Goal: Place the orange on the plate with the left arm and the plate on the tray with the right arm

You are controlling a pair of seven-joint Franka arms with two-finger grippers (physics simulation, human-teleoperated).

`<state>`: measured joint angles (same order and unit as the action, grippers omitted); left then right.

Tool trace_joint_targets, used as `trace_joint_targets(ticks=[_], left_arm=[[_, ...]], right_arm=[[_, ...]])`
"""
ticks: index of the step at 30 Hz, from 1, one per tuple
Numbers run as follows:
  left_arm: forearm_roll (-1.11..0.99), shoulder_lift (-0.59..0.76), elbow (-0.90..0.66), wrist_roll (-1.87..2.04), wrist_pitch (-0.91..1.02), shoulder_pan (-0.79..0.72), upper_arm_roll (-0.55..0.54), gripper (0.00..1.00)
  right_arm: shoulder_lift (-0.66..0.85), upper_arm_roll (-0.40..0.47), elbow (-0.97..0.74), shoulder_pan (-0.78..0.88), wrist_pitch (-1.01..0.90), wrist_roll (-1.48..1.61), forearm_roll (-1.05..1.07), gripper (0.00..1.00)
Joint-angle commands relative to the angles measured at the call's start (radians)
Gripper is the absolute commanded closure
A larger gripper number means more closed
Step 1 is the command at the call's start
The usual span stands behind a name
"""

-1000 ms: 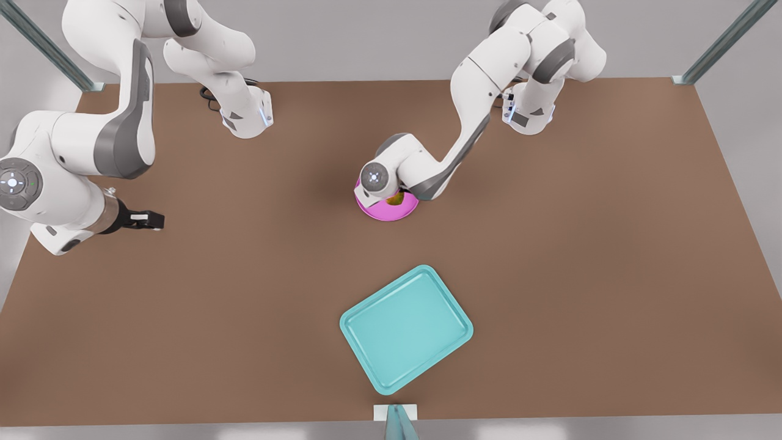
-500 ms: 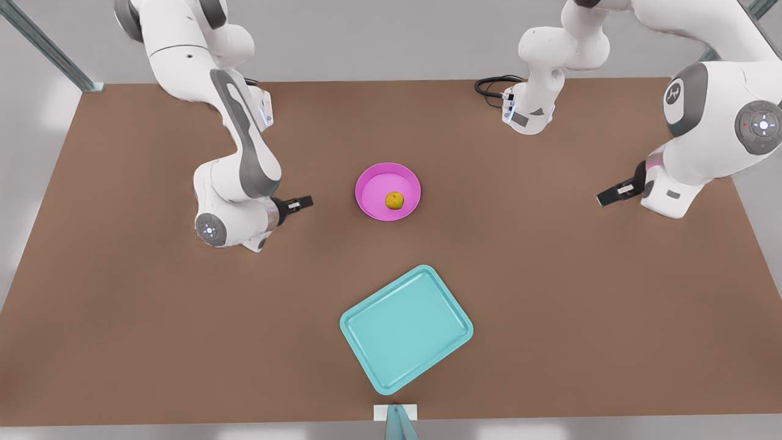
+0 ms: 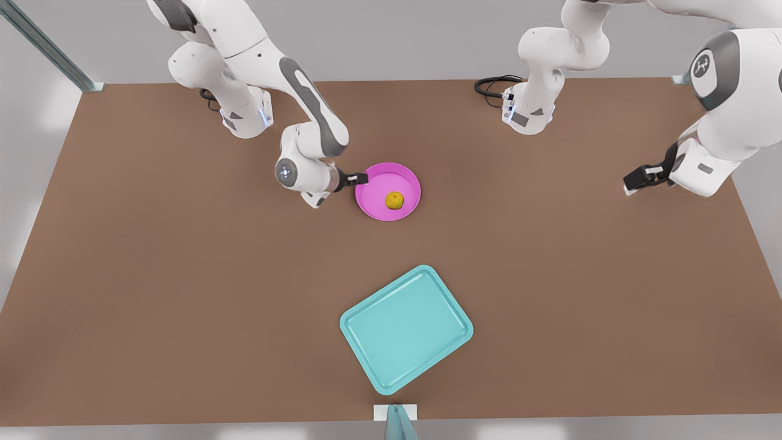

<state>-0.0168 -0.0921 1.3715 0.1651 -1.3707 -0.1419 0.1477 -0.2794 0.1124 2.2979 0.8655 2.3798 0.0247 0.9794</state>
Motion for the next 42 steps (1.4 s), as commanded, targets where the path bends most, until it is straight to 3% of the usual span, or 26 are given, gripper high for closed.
trace_joint_targets(ticks=[1,8,17,18,20,24,28,33,42], left_arm=[[0.024,0.003,0.001,-0.164,0.016,0.001,0.001,0.00],[0.024,0.005,-0.006,-0.164,0.010,0.004,0.016,0.00],[0.038,-0.018,0.003,-0.231,-0.001,0.012,0.125,0.00],[0.038,-0.018,0.003,-0.253,-0.001,0.013,0.128,0.00],[0.040,-0.018,0.001,-0.253,-0.002,0.010,0.127,0.00],[0.052,-0.008,-0.005,-0.253,0.025,0.008,0.125,0.00],[0.054,0.017,-0.006,-0.254,0.058,0.008,0.119,0.00],[0.054,0.014,-0.006,-0.253,0.053,0.007,0.118,0.00],[0.052,0.014,-0.006,-0.254,0.071,0.007,0.118,0.00]], right_arm=[[-0.027,0.000,-0.014,0.009,0.130,0.024,0.056,0.00],[-0.079,0.000,-0.029,0.009,0.116,0.184,0.056,0.00],[-0.145,-0.033,-0.075,0.009,0.114,0.195,0.059,0.00],[-0.147,-0.033,-0.075,0.007,0.113,0.208,0.059,0.24],[-0.158,-0.033,-0.075,0.007,0.113,0.219,0.061,0.40],[-0.161,-0.033,-0.077,0.003,0.113,0.221,0.061,0.49],[-0.159,-0.033,-0.077,0.001,0.111,0.219,0.061,0.68],[-0.159,-0.033,-0.081,0.003,0.111,0.221,0.061,0.79],[-0.149,-0.030,-0.156,-0.029,0.052,0.219,0.070,0.79]])
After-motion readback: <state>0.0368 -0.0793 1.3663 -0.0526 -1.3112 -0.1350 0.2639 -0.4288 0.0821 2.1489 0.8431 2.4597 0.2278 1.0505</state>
